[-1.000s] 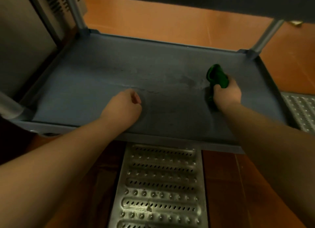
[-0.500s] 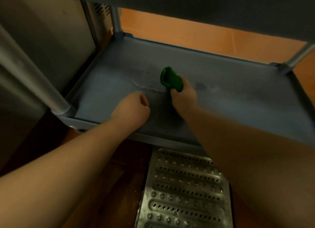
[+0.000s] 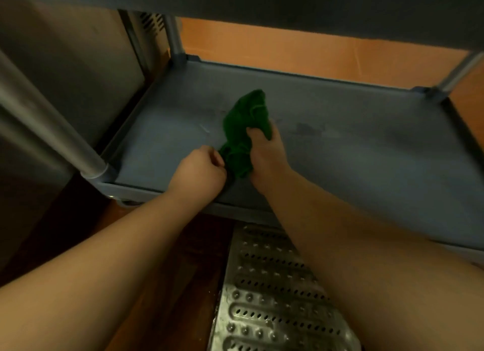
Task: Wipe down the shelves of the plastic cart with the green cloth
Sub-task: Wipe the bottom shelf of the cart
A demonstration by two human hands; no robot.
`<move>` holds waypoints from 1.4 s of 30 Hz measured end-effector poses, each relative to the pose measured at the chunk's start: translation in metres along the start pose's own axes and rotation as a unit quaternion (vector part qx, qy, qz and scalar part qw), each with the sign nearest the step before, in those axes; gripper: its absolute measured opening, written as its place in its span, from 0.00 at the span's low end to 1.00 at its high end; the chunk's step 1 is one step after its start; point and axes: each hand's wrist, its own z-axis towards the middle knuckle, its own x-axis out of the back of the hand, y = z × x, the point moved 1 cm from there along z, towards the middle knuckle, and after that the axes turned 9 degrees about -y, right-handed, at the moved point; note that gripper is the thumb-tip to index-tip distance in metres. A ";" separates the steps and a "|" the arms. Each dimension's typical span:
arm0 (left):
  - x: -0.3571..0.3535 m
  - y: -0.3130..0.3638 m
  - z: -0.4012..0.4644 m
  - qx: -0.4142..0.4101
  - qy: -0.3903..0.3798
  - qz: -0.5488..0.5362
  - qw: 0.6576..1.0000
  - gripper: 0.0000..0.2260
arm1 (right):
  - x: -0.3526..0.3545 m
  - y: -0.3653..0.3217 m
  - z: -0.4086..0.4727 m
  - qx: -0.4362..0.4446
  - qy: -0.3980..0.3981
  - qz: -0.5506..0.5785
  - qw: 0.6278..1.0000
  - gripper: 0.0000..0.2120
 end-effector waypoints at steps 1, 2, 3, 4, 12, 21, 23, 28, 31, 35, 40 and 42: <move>-0.009 0.011 -0.001 -0.007 -0.005 0.001 1.000 0.05 | 0.020 -0.009 -0.004 0.001 0.017 0.020 1.000 0.17; -0.019 0.021 -0.001 -0.015 -0.013 0.003 1.000 0.04 | 0.043 -0.019 -0.006 0.004 0.030 0.040 0.999 0.17; -0.028 0.032 -0.002 -0.022 -0.022 0.006 0.999 0.04 | 0.070 -0.030 -0.009 0.011 0.042 0.052 0.998 0.17; -0.039 0.041 -0.002 -0.027 -0.032 0.011 0.999 0.04 | 0.098 -0.040 -0.012 0.023 0.055 0.061 0.996 0.17; -0.103 0.100 -0.004 -0.051 -0.082 0.059 0.994 0.06 | 0.308 -0.136 -0.067 0.085 0.277 -0.078 0.954 0.13; -0.127 0.122 0.002 -0.074 -0.095 0.059 0.991 0.06 | 0.370 -0.159 -0.070 0.048 0.369 -0.338 0.865 0.23; -0.125 0.119 0.008 -0.073 -0.085 0.049 0.993 0.06 | 0.362 -0.152 -0.055 0.020 0.349 -0.377 0.858 0.22; -0.110 0.103 0.022 -0.069 -0.062 0.023 0.995 0.06 | 0.344 -0.139 -0.032 -0.005 0.320 -0.455 0.831 0.24; -0.097 0.086 0.022 -0.056 -0.049 0.027 0.997 0.05 | 0.325 -0.136 -0.016 -0.012 0.297 -0.471 0.830 0.24; -0.078 0.066 0.023 -0.031 -0.039 0.015 0.999 0.06 | 0.288 -0.123 0.010 -0.007 0.244 -0.507 0.827 0.21; -0.053 0.048 0.023 -0.030 -0.032 0.009 0.999 0.05 | 0.236 -0.104 0.040 -0.014 0.209 -0.520 0.828 0.23; -0.041 0.042 0.024 -0.032 -0.028 0.009 0.999 0.05 | 0.213 -0.098 0.049 -0.010 0.194 -0.522 0.831 0.23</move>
